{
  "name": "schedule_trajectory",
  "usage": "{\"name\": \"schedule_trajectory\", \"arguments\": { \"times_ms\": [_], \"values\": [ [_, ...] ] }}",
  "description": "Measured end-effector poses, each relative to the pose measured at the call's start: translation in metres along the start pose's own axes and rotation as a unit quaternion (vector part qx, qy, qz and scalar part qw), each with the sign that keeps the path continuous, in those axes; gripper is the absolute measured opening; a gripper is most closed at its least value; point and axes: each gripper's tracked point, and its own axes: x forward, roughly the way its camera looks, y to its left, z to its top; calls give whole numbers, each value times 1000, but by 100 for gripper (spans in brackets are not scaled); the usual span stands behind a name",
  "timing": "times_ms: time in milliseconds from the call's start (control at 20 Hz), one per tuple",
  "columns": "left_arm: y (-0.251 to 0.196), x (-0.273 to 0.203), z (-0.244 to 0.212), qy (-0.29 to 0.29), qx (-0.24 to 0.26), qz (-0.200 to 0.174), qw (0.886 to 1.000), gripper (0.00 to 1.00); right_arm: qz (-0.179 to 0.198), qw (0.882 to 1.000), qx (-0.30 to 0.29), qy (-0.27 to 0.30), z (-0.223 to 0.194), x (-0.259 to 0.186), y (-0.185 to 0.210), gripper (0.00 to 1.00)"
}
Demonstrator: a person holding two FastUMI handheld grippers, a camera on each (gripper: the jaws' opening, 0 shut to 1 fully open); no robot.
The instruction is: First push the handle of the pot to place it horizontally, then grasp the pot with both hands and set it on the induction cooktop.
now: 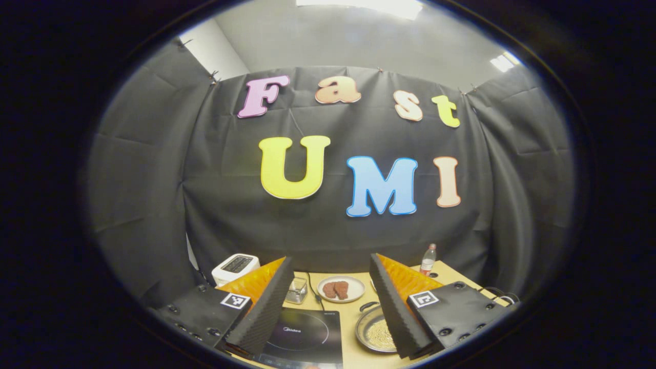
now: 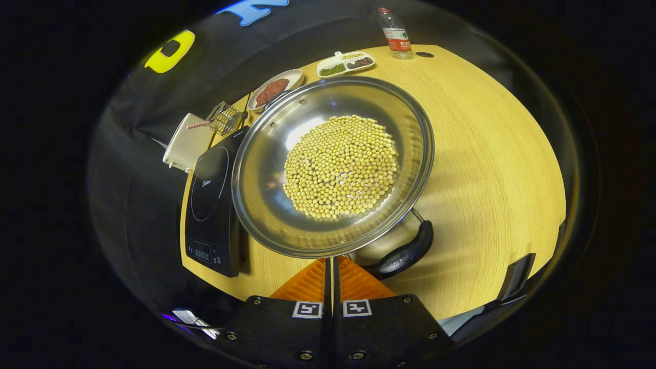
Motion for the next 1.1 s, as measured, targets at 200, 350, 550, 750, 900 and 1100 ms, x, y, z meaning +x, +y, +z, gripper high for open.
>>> {"name": "schedule_trajectory", "arguments": {
  "times_ms": [200, 350, 550, 750, 900, 1100],
  "values": [
    [-7, 3, -4, 3, 0, -5, 1000, 99, -10, 1000, 2, -1, 3, -2, -11, 1],
    [-14, 5, -3, 2, 1, -10, 1000, 99, -18, 1000, 3, -3, 6, -3, -21, 1],
    [-21, 7, -3, 2, 2, -14, 1000, 99, -30, 1000, 6, -6, 11, -6, -36, 1],
    [-27, 9, -2, 2, 3, -16, 1000, 99, -41, 999, 1, -7, 15, -7, -47, 1],
    [-32, 11, -3, 2, 4, -19, 1000, 98, -61, 998, -20, -8, 20, -9, -57, 0],
    [-36, 14, -10, 11, 8, -20, 1000, 97, -88, 995, -41, -15, 28, -12, -71, 0]
  ]
}}
